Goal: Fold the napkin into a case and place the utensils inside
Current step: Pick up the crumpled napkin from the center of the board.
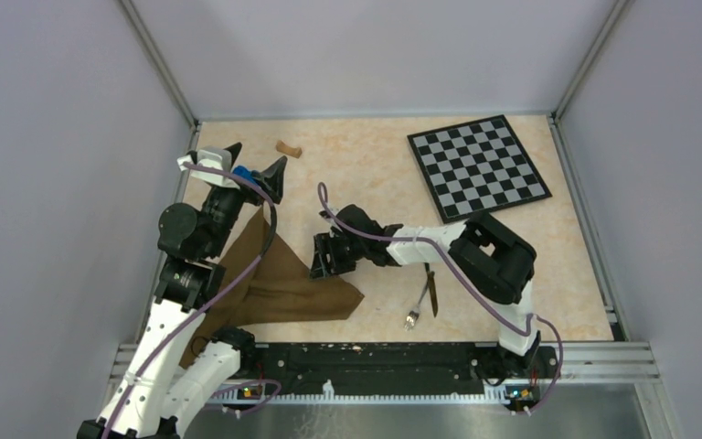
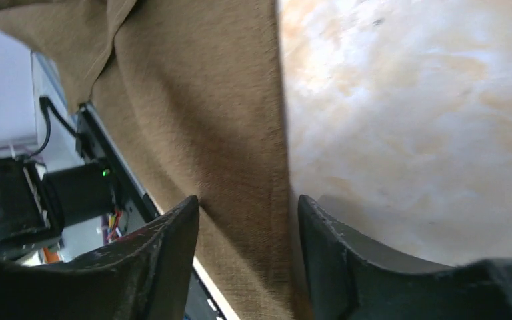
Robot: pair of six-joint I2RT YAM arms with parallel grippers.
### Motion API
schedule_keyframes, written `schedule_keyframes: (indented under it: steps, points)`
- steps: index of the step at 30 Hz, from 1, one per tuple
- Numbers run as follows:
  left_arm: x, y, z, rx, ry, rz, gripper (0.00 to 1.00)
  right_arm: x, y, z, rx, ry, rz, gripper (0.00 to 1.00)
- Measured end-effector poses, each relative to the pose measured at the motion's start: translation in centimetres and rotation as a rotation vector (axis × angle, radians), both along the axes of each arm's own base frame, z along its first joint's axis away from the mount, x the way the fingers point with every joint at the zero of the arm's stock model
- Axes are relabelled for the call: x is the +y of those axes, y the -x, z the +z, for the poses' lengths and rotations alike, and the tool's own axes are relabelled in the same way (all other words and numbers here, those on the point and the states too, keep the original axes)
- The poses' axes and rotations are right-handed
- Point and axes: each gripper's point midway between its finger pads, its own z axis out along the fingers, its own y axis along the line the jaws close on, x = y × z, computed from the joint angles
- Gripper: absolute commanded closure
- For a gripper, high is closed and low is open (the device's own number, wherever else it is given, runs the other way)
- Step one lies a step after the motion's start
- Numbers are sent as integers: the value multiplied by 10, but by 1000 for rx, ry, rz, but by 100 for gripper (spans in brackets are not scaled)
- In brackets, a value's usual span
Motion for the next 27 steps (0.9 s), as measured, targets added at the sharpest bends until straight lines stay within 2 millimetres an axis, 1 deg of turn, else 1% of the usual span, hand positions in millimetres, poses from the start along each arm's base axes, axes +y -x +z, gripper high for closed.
schedule_keyframes:
  steps: [2,3,5,6,7,10,12,13,14,15,16,17,18,19,20,21,23,24,25,27]
  points:
    - [0,0,0,-1,0,0,0,5,9,1,4,-24,30,59]
    - [0,0,0,-2,0,-3,0,6,13,1,7,-36,40,66]
    - [-1,0,0,-1,-1,-4,0,5,21,-2,24,-57,57,83]
    - [-1,0,0,-2,-1,-6,0,4,24,-5,37,-65,60,94]
    - [-1,0,0,-2,-2,-7,0,2,27,-7,45,-70,63,100]
    - [-2,-1,-1,4,-3,-7,0,-5,28,-12,60,-76,45,100]
    - [-2,-2,-2,5,-3,-7,0,-19,24,-13,60,-80,7,100]
    - [-2,-3,-3,9,-5,-7,0,-28,21,-12,58,-81,-16,100]
    - [-3,-4,-4,13,-6,-7,0,-41,15,-11,52,-77,-58,100]
    - [-3,-5,-5,16,-6,-7,0,-56,7,-8,39,-70,-103,100]
    - [-3,-6,-6,20,-7,-7,0,-75,-3,-4,14,-53,-170,100]
    - [-3,-7,-7,23,-8,-7,0,-92,-11,2,-16,-39,-228,100]
    - [-3,-7,-7,24,-8,-7,0,-112,-23,12,-66,-26,-303,100]
    - [-4,-8,-8,26,-8,-8,0,-124,-29,22,-109,-23,-351,100]
    - [-4,-8,-8,28,-6,-8,0,-135,-32,35,-155,-28,-394,100]
    - [-4,-8,-9,30,-6,-9,0,-142,-33,43,-185,-36,-418,100]
    - [-5,-9,-10,35,-7,-12,0,-155,-30,61,-245,-61,-461,100]
    - [-6,-11,-11,40,-7,-13,0,-161,-28,64,-262,-62,-479,96]
    - [-6,-13,-13,47,-8,-13,0,-168,-26,64,-276,-55,-499,88]
    - [-8,-17,-17,66,-11,-14,0,-181,-24,58,-290,-20,-529,76]
